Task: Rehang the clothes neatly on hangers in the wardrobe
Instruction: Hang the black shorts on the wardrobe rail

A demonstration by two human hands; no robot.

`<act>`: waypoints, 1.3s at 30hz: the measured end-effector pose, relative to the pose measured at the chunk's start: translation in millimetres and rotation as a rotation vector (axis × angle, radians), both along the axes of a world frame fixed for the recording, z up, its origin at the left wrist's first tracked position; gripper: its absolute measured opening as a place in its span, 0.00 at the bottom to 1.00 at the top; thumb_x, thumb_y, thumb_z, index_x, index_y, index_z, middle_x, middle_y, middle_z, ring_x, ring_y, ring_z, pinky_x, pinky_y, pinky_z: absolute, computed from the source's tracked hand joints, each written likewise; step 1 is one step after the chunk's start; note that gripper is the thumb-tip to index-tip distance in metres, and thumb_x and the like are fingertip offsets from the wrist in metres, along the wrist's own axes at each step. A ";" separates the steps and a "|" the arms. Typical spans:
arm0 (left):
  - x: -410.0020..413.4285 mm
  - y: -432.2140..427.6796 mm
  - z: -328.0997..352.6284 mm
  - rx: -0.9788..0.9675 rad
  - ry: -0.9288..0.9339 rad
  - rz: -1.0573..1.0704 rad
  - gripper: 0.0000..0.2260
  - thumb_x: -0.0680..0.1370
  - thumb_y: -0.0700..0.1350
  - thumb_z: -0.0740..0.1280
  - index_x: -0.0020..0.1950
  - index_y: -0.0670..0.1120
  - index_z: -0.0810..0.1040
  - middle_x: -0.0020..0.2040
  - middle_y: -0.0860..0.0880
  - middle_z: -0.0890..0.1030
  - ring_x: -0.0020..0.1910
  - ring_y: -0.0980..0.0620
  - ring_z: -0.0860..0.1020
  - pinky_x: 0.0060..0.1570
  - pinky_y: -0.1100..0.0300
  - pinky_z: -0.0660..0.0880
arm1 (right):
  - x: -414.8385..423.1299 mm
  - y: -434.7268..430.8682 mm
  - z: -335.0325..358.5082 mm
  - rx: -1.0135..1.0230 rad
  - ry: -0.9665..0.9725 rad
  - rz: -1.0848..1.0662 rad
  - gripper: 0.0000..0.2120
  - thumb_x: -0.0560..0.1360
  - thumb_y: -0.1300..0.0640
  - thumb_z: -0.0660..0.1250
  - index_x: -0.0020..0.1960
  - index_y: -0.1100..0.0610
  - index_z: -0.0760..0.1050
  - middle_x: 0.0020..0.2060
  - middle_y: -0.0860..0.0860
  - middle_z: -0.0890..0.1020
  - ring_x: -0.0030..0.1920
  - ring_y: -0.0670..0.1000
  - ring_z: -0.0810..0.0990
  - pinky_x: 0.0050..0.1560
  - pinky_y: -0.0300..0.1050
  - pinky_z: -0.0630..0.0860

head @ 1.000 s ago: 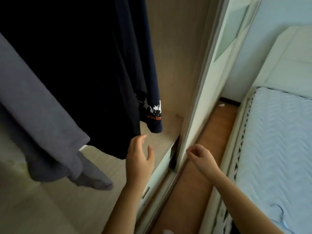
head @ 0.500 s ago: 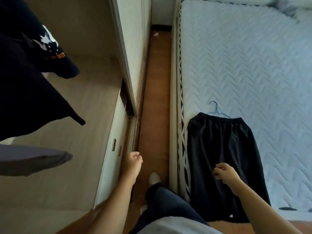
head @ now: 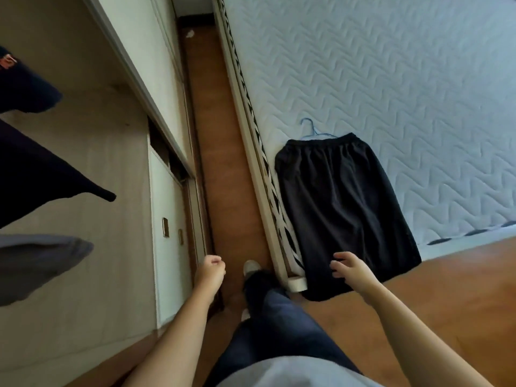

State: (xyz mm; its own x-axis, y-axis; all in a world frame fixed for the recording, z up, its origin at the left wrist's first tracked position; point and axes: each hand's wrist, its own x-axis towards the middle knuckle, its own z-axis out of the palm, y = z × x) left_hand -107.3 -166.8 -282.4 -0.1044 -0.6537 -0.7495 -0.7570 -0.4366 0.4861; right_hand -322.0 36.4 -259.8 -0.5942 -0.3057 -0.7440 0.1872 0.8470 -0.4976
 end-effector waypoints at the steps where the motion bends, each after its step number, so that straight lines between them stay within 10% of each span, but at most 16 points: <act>1: 2.4 6.4 -3.2 0.002 -0.005 -0.020 0.11 0.78 0.40 0.58 0.59 0.42 0.73 0.46 0.45 0.78 0.42 0.50 0.75 0.43 0.59 0.69 | 5.4 14.8 0.2 0.008 -0.015 -0.014 0.15 0.76 0.57 0.62 0.62 0.57 0.69 0.49 0.54 0.79 0.47 0.54 0.79 0.39 0.43 0.71; 13: 21.1 79.6 -7.0 0.033 -0.038 -0.202 0.08 0.79 0.39 0.58 0.55 0.40 0.73 0.51 0.42 0.78 0.47 0.46 0.76 0.46 0.57 0.68 | -19.4 163.8 0.6 0.090 -0.051 -0.375 0.08 0.78 0.61 0.58 0.56 0.60 0.70 0.46 0.59 0.78 0.36 0.53 0.75 0.34 0.40 0.67; 23: -174.2 89.5 -20.8 -0.110 -0.150 -0.352 0.04 0.76 0.41 0.61 0.47 0.48 0.74 0.48 0.44 0.81 0.47 0.43 0.79 0.51 0.52 0.75 | -199.5 184.3 -0.3 0.003 -0.032 -0.255 0.08 0.78 0.60 0.60 0.56 0.59 0.70 0.46 0.58 0.80 0.40 0.55 0.78 0.36 0.42 0.68; 28: -295.9 92.6 -6.9 -0.251 -0.163 -0.645 0.10 0.78 0.43 0.59 0.57 0.45 0.74 0.55 0.47 0.76 0.55 0.46 0.76 0.54 0.54 0.73 | -303.0 144.2 -12.0 0.015 -0.003 -0.065 0.11 0.77 0.60 0.60 0.58 0.62 0.71 0.44 0.58 0.80 0.44 0.57 0.79 0.48 0.50 0.74; 31: -341.1 63.4 -17.0 -0.323 -0.160 -0.589 0.11 0.78 0.43 0.60 0.59 0.45 0.73 0.58 0.46 0.75 0.56 0.47 0.75 0.56 0.51 0.73 | -349.5 96.6 -32.3 0.013 -0.032 0.077 0.13 0.77 0.58 0.60 0.59 0.61 0.70 0.44 0.55 0.79 0.44 0.54 0.77 0.41 0.44 0.72; 39: -404.5 -57.0 -94.0 -0.499 -0.260 -0.514 0.16 0.78 0.45 0.60 0.65 0.42 0.70 0.65 0.44 0.72 0.63 0.44 0.71 0.60 0.49 0.70 | -432.7 -51.8 -124.5 -0.059 0.072 0.271 0.19 0.76 0.55 0.61 0.66 0.55 0.67 0.61 0.54 0.75 0.58 0.52 0.75 0.60 0.46 0.71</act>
